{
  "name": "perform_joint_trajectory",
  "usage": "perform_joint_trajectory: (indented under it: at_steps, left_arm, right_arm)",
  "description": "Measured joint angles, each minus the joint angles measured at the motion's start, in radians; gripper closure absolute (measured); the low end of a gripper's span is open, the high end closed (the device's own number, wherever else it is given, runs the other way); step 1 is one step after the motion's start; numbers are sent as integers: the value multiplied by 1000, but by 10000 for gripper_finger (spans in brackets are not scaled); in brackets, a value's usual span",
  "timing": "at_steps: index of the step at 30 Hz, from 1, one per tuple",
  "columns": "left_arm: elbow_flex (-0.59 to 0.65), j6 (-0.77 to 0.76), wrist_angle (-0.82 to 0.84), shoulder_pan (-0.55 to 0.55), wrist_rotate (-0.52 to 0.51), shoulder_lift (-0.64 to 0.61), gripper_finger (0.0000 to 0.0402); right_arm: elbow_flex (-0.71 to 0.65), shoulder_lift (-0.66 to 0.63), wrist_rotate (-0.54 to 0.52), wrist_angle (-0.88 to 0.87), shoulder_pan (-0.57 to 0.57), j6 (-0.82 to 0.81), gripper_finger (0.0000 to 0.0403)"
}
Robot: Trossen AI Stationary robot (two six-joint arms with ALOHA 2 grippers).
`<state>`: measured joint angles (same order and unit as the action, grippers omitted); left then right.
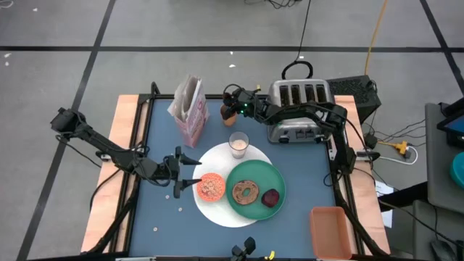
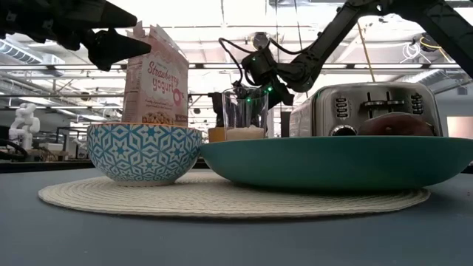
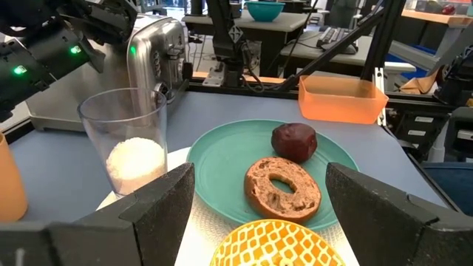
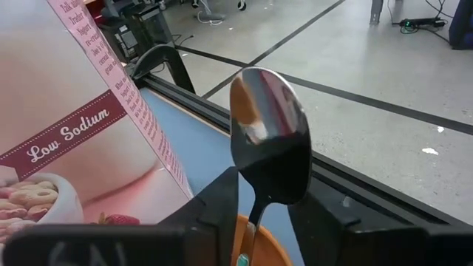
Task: Arrange a breakfast setting
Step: Put the white spoon on the table to the right of the green plate
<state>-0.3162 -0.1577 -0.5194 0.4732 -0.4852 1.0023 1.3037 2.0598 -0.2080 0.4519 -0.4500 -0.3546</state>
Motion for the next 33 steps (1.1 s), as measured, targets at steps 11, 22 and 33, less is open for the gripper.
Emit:
perform_joint_trajectory:
  at_steps: [11,22,33]
  left_arm:
    - [0,-2,0,0,0,0,94]
    - [0,-4,0,0,0,0,94]
    - [0,-10,0,0,0,0,94]
  right_arm:
    - [0,0,0,1,0,28,360]
    - [0,0,0,2,0,29,396]
    - [0,0,0,1,0,27,398]
